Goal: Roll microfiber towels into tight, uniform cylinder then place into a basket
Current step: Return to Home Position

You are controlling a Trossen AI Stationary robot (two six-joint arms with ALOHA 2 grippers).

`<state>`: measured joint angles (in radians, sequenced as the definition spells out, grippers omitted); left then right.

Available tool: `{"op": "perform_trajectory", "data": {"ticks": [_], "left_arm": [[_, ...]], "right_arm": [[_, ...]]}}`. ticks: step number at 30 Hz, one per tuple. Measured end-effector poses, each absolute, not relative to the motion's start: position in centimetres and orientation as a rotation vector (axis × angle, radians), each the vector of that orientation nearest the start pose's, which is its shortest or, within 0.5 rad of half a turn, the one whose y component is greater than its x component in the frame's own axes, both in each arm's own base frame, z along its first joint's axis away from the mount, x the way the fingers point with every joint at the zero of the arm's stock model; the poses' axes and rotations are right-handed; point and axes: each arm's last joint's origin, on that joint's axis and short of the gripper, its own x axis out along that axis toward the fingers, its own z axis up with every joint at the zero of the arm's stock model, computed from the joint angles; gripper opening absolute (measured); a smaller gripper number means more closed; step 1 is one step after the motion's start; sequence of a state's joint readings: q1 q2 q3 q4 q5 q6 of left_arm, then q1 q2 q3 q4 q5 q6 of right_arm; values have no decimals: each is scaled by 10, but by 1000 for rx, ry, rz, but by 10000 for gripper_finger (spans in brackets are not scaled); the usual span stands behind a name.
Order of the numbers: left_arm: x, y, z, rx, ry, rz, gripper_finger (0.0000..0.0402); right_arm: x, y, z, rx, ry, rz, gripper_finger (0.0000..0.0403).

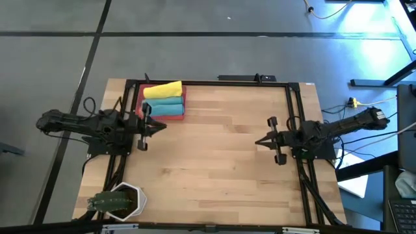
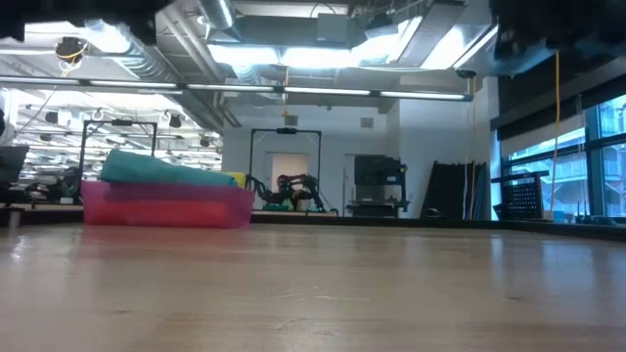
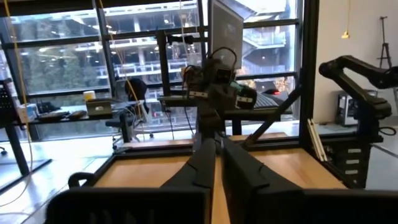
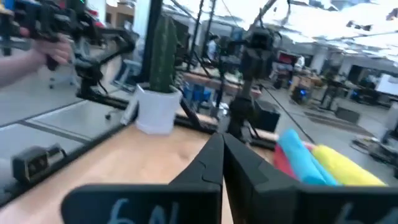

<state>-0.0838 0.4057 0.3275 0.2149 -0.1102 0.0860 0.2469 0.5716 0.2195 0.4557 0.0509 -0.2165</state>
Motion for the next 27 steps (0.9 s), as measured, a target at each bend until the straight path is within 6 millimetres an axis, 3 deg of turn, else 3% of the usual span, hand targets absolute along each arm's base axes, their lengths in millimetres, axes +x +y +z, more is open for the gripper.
{"op": "perform_trajectory", "data": {"ticks": [11,18,27], "left_arm": [[125,-7,219,76,-129,32,2],[122,-8,181,8,-133,-1,4],[114,-9,192,23,-224,-47,2]], "right_arm": [[131,18,170,-153,-46,93,6],[131,15,166,-138,-8,69,4],[120,13,175,-155,-77,30,7]]}}
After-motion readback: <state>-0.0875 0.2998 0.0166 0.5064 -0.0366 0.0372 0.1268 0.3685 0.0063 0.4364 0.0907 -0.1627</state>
